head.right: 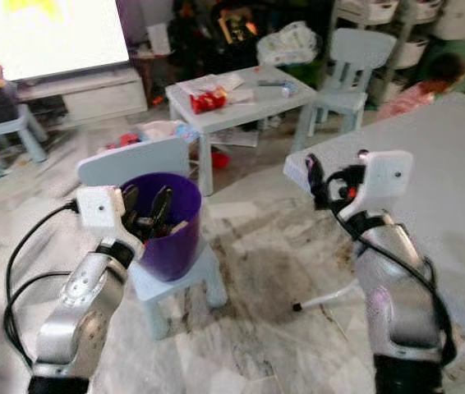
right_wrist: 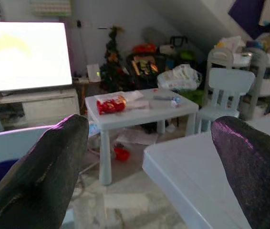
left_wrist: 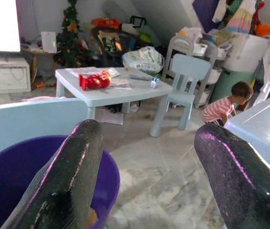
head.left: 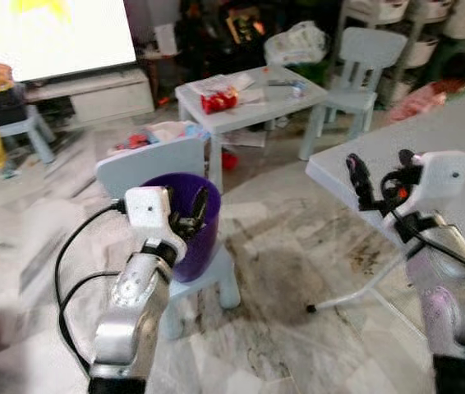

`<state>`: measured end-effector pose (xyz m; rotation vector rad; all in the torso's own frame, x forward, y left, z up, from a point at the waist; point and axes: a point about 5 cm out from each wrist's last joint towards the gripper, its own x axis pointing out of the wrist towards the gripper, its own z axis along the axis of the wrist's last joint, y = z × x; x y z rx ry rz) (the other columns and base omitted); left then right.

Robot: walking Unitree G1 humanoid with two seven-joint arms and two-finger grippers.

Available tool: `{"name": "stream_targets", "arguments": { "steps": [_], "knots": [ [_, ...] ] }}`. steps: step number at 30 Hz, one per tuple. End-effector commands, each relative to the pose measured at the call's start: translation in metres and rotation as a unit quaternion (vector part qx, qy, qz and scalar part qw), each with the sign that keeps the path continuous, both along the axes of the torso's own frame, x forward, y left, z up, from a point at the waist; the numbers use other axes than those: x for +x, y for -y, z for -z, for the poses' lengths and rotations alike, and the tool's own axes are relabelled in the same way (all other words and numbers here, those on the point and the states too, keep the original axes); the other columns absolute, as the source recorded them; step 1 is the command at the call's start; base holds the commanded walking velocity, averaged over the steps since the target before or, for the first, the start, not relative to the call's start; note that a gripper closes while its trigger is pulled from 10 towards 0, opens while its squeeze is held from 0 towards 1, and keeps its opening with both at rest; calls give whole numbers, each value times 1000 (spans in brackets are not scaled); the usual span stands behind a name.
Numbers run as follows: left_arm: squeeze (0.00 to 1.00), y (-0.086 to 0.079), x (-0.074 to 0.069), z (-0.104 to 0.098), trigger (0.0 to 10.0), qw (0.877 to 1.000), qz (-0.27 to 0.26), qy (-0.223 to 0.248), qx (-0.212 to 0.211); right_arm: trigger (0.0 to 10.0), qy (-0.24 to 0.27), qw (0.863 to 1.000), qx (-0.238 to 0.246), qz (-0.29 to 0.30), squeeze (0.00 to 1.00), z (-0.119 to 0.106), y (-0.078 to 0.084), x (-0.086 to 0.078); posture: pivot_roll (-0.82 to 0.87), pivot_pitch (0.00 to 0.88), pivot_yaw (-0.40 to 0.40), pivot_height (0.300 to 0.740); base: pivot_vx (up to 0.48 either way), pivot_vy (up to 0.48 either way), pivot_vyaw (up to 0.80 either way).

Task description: Picking trash to rubbish bin

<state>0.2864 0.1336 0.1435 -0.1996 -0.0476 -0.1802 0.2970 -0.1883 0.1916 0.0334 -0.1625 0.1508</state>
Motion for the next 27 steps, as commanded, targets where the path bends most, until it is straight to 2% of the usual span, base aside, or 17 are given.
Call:
{"name": "stream_targets", "arguments": {
  "steps": [1, 6, 14, 20, 27],
  "knots": [
    [0, 8, 0, -4, 10000, 1000, 13, 7, -2, 10000, 5, 1000, -3, 6, 0, -4, 4, 0, -12, 52, -9, 740, 255, 0, -469],
    [0, 8, 0, -4, 10000, 1000, 14, 6, -3, 10000, 5, 1000, -3, 6, 0, -4, 4, 0, -9, 50, -9, 740, 257, 0, -434],
    [0, 9, 0, -3, 10000, 1000, 16, 5, -4, 10000, 4, 1000, -3, 7, 0, -3, 4, 0, -9, 52, -9, 740, 259, 0, -50],
    [0, 9, -1, -2, 10000, 1000, 16, 4, -4, 10000, 2, 1000, -3, 7, 0, -3, 4, 0, -10, 53, -8, 740, 257, 0, -507],
    [0, 9, -1, -2, 10000, 1000, 16, 2, -4, 10000, 2, 1000, -4, 6, 0, -3, 4, 0, -10, 53, -8, 740, 213, 0, -800]
  ]
}}
